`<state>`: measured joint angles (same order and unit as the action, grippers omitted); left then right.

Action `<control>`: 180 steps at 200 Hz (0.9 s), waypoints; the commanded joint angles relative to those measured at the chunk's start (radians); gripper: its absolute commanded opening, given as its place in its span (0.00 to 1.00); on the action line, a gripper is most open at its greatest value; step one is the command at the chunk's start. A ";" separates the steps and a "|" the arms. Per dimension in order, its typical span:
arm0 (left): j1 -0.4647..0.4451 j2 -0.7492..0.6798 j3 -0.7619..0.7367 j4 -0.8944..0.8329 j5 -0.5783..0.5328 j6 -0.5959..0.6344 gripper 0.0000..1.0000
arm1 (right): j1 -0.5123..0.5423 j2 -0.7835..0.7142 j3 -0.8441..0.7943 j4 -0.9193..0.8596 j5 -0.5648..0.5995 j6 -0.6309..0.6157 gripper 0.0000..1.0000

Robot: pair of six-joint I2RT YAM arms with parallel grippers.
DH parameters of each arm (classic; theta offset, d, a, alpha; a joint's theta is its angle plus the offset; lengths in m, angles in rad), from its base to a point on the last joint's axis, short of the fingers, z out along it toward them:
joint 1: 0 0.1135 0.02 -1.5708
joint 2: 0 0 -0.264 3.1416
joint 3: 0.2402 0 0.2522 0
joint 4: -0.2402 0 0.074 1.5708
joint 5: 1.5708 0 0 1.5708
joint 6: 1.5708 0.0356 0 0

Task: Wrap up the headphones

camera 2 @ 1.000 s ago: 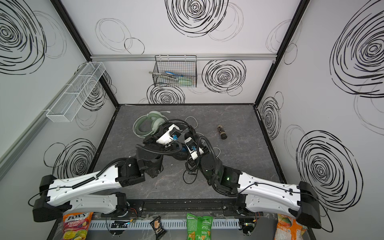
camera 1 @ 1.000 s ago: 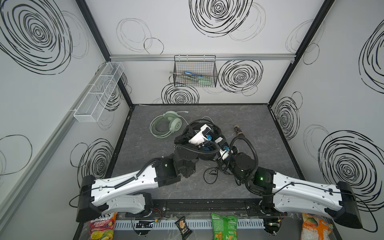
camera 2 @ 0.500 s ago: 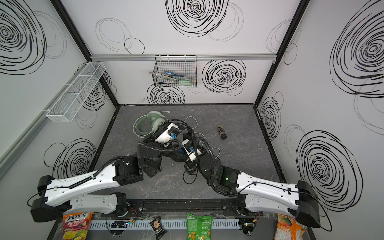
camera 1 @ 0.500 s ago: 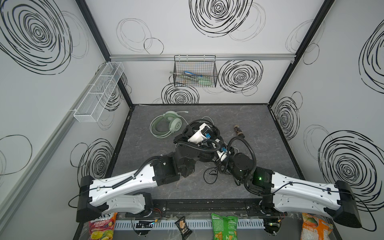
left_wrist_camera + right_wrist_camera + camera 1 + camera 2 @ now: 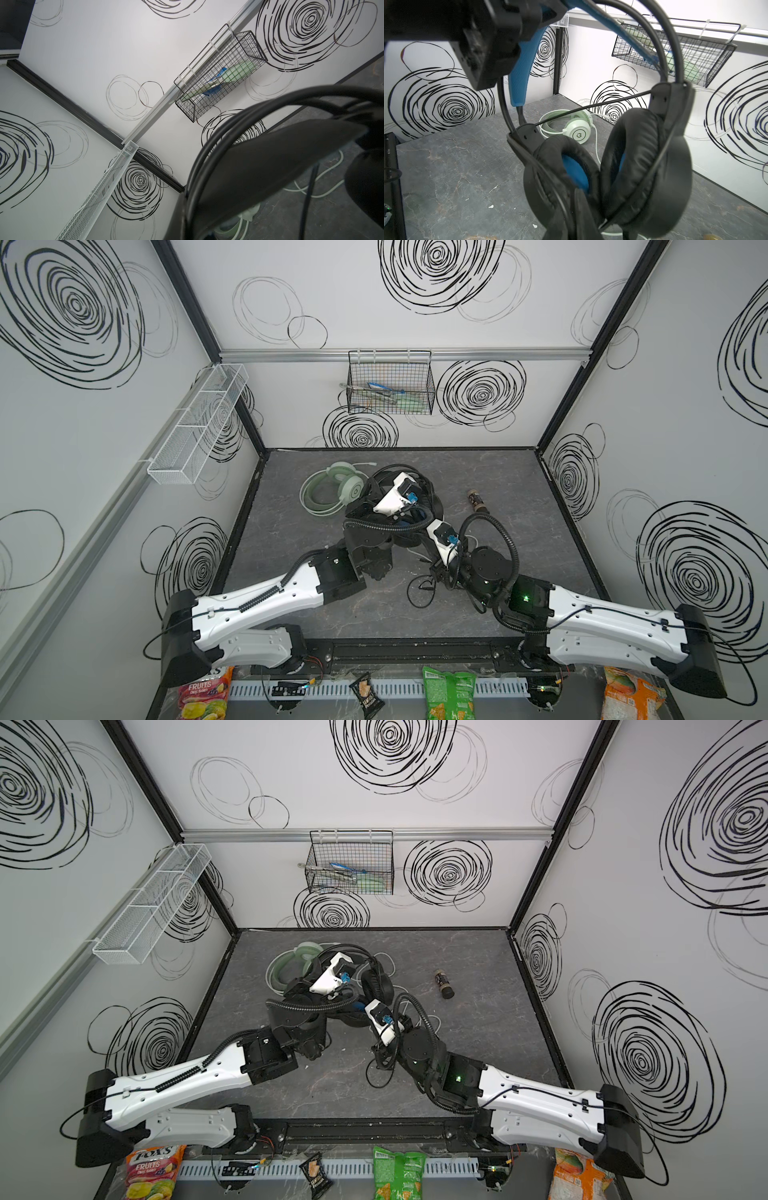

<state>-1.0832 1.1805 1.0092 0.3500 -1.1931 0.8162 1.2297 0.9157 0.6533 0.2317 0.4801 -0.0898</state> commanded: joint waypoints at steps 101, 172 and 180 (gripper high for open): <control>0.008 -0.049 -0.067 -0.132 0.074 -0.025 0.00 | 0.062 -0.002 0.110 -0.190 0.363 -0.188 0.12; 0.021 -0.134 -0.073 -0.355 0.225 -0.167 0.00 | 0.063 -0.034 0.079 -0.075 0.427 -0.308 0.16; 0.020 -0.144 -0.073 -0.373 0.248 -0.177 0.00 | 0.062 -0.033 0.073 -0.050 0.417 -0.328 0.17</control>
<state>-1.0752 1.0920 0.9291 0.0425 -1.0214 0.7033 1.2968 0.9154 0.7208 0.0624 0.8337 -0.3424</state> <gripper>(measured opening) 0.088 0.160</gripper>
